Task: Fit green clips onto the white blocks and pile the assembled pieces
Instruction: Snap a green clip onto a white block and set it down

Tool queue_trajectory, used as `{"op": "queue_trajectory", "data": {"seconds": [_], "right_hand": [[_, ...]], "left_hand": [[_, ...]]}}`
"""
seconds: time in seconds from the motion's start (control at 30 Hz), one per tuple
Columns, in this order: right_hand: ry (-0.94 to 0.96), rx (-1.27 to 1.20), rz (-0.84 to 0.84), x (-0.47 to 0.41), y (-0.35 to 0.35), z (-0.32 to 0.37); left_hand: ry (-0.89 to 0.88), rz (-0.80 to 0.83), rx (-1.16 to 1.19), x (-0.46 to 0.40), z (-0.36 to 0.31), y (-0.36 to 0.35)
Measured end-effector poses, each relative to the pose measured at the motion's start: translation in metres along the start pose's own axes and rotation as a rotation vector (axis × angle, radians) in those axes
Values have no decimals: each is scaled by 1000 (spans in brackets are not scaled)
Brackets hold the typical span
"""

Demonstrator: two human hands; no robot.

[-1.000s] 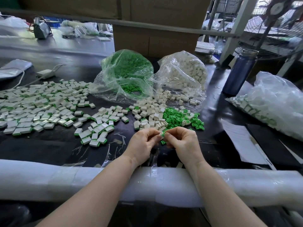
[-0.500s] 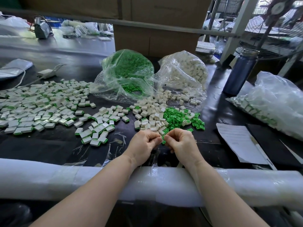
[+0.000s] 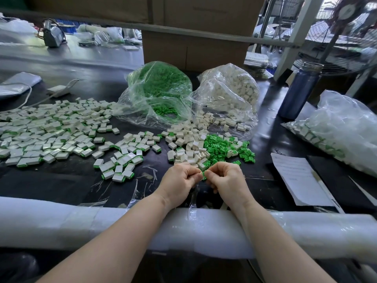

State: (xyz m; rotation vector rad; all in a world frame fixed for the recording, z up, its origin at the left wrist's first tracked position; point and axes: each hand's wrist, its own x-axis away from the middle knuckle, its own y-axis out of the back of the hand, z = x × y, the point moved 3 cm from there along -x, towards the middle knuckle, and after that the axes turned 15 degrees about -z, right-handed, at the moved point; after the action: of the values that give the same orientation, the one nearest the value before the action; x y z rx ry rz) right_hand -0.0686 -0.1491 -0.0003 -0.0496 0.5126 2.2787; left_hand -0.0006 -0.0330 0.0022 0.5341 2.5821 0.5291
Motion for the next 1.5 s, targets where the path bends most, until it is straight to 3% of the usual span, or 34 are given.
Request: {"op": "queue_trajectory", "data": {"seconds": [0.23, 0.33, 0.53, 0.97, 1.27, 1.5], "right_hand": [[15, -1, 55, 2, -1, 2], [40, 15, -13, 2, 0, 3], [9, -170, -47, 3, 5, 7], [34, -274, 12, 5, 3, 8], [-71, -305, 246, 7, -5, 9], [-98, -331, 248, 6, -3, 8]], "left_hand": [[20, 5, 8, 0, 2, 0], [22, 16, 24, 0, 1, 0], [130, -36, 196, 2, -2, 2], [221, -30, 311, 1, 2, 2], [150, 18, 294, 3, -8, 2], [106, 55, 245, 5, -11, 1]]}}
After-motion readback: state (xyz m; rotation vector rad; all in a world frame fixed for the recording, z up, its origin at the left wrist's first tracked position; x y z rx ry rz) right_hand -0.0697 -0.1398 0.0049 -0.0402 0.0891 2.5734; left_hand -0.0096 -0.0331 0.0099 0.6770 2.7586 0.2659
